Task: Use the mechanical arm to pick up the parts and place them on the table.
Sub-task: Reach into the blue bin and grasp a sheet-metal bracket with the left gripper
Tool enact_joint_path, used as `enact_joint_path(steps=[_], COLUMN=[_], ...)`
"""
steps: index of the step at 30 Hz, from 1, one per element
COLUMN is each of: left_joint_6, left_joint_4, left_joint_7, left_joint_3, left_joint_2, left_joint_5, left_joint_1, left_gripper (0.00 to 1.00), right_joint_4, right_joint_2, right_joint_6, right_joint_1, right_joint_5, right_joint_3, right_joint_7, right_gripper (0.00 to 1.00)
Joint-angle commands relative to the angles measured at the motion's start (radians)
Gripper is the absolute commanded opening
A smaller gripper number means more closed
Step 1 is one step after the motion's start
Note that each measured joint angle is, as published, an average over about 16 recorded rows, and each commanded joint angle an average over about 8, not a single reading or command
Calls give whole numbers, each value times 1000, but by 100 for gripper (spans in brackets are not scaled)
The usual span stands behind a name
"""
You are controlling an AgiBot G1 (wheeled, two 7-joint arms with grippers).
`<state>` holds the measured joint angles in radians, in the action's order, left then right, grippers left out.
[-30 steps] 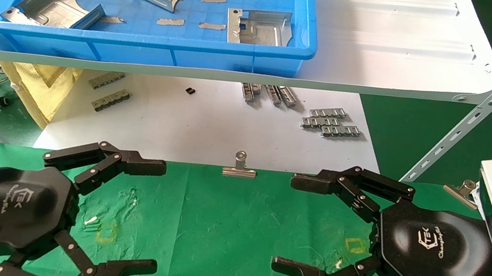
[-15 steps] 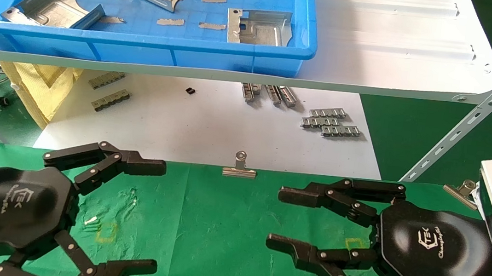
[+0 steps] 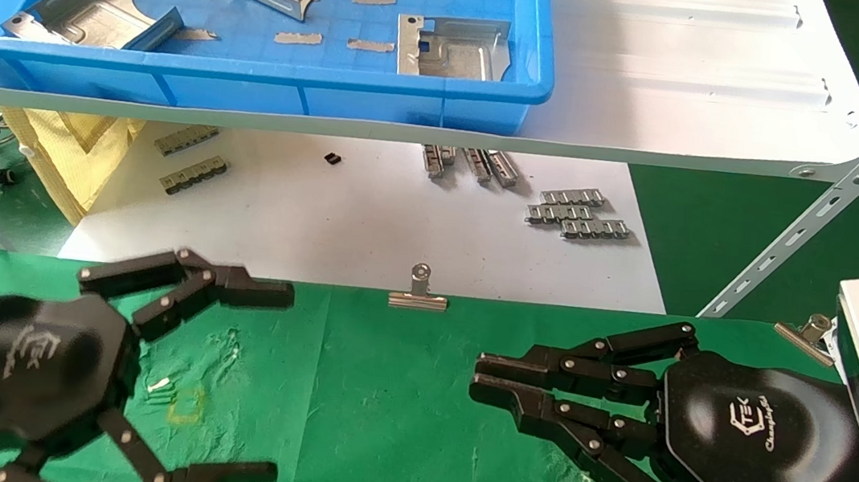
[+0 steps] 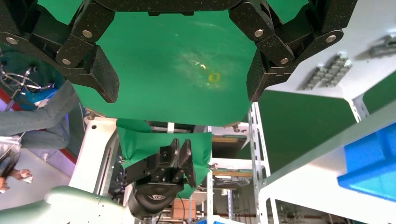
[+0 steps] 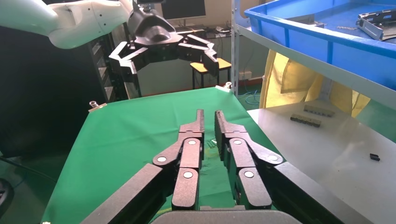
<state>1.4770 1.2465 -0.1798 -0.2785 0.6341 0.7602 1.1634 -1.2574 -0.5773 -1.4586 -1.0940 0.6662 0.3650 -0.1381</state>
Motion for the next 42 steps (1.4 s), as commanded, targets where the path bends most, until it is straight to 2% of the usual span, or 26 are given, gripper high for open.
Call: enact_joint_path(steps=[1, 8, 15, 21, 22, 28, 30, 42], left_joint_6=[-7, -49, -151, -312, -346, -566, -618, -672], left_joint_4=[0, -187, -549, -855, -898, -1088, -1127, -1222], left_joint_7=[4, 17, 77, 109, 110, 115, 116, 110], left_joint_3=[7, -50, -129, -194, -202, -230, -237, -261], left_joint_2=[0, 104, 264, 395, 414, 514, 537, 585], left_joint_5=[0, 157, 351, 495, 512, 579, 593, 630], left_joint_1=[14, 286, 558, 740, 761, 842, 855, 884], left_gripper=[100, 100, 100, 99, 94, 19, 0, 0], right_joint_4=[0, 0, 0, 0, 0, 0, 0, 0], right_joint_2=[0, 0, 0, 0, 0, 0, 0, 0], right_joint_6=[0, 0, 0, 0, 0, 0, 0, 0], right_joint_1=[0, 0, 0, 0, 0, 0, 0, 0], right_joint_5=[0, 0, 0, 0, 0, 0, 0, 0], right_joint_3=[0, 0, 0, 0, 0, 0, 0, 0], right_joint_7=[0, 0, 0, 0, 0, 0, 0, 0], right_gripper=[0, 0, 0, 0, 0, 0, 0, 0])
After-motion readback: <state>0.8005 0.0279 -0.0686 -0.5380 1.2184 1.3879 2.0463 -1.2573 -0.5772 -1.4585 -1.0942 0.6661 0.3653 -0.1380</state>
